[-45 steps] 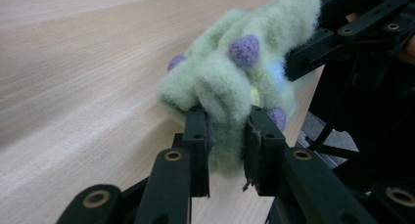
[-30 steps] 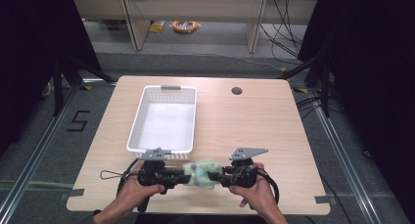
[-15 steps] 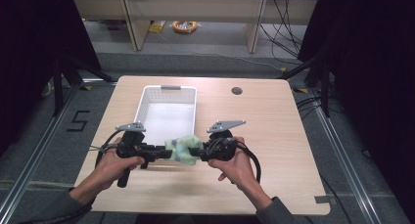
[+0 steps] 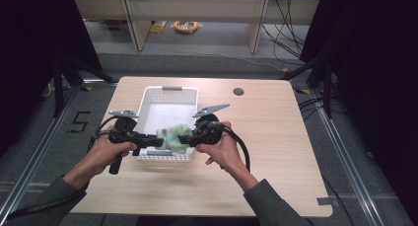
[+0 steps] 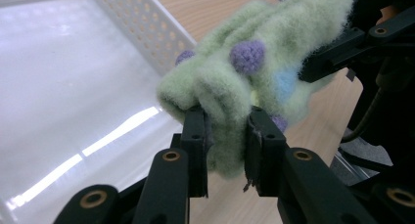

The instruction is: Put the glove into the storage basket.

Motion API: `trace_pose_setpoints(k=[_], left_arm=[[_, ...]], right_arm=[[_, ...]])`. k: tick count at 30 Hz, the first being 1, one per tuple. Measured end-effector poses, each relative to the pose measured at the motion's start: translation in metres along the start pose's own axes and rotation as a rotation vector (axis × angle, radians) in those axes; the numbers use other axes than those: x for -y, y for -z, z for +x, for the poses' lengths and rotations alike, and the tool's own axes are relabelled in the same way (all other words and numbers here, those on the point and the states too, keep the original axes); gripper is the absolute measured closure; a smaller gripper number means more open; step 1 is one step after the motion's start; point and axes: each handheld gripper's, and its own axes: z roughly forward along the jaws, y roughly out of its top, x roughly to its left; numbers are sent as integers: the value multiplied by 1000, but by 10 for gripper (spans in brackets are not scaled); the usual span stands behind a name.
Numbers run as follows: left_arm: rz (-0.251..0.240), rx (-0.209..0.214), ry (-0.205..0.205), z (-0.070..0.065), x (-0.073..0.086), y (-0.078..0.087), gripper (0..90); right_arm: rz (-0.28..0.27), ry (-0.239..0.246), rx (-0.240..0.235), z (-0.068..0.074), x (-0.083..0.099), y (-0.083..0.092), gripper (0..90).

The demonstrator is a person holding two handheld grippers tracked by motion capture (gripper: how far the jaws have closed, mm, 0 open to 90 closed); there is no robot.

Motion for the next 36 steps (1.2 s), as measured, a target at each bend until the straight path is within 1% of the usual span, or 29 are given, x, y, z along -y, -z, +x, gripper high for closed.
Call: trace_pose_setpoints(k=[3, 4, 5, 6, 7, 8, 9, 10, 12, 13, 14, 15, 16, 19, 20, 21, 22, 23, 25, 26, 27, 28, 29, 31, 32, 34, 35, 36], left_arm=[[9, -1, -1, 8, -4, 5, 724], [3, 1, 6, 11, -6, 7, 724], [2, 0, 16, 15, -8, 9, 724], [5, 0, 21, 18, -9, 10, 724], [7, -15, 27, 23, -11, 11, 724], [7, -15, 27, 23, -11, 11, 724], [11, -30, 33, 29, -13, 10, 724], [11, -30, 33, 29, -13, 10, 724], [26, -48, 42, 36, -13, 9, 724], [28, -50, 49, 39, -13, 8, 723], [38, -49, 50, 43, -12, 7, 723], [38, -58, 65, 47, -11, 5, 723], [38, -58, 65, 47, -11, 5, 723], [51, -62, 80, 55, -9, 2, 722], [51, -62, 80, 55, -9, 2, 722], [48, -70, 85, 58, -7, -1, 722], [48, -70, 85, 58, -7, -1, 722], [50, -75, 86, 60, -7, -2, 721], [63, -80, 89, 64, -6, -4, 721], [67, -84, 89, 65, -6, -5, 721], [66, -84, 96, 66, -5, -7, 720], [74, -84, 93, 68, -5, -8, 720], [65, -94, 102, 68, -3, -11, 719], [87, -92, 98, 72, -3, -14, 719], [82, -107, 107, 73, -3, -16, 719], [104, -120, 103, 74, -3, -17, 717], [99, -118, 109, 75, -3, -19, 717], [116, -123, 103, 76, -3, -20, 717]], right_arm=[[9, -5, -11, -2, -11, -8, 703], [9, -5, -11, -2, -11, -8, 703], [11, -8, -11, -3, -18, -13, 703], [13, -4, -9, -4, -20, -15, 703], [16, -6, -7, -4, -23, -18, 703], [16, -6, -7, -4, -23, -18, 703], [20, -6, -2, -5, -27, -25, 703], [20, -6, -2, -5, -27, -25, 703], [30, -11, 0, -8, -30, -33, 703], [36, -15, 0, -10, -31, -38, 703], [45, -23, 0, -11, -31, -41, 703], [53, -32, 1, -14, -32, -48, 703], [53, -32, 1, -14, -32, -48, 703], [64, -40, -6, -19, -32, -58, 702], [64, -40, -6, -19, -32, -58, 702], [73, -56, -3, -21, -32, -62, 703], [73, -56, -3, -21, -32, -62, 703], [77, -61, -2, -23, -31, -67, 703], [81, -63, -1, -24, -31, -69, 702], [88, -76, 1, -25, -31, -72, 702], [91, -76, 8, -26, -31, -73, 702], [93, -78, 7, -28, -30, -76, 702], [100, -88, 11, -29, -30, -77, 701], [111, -97, 19, -32, -29, -82, 701], [117, -97, 21, -33, -29, -84, 701], [134, -104, 32, -36, -28, -90, 701], [151, -128, 39, -35, -28, -92, 700], [151, -128, 39, -35, -28, -92, 700]])
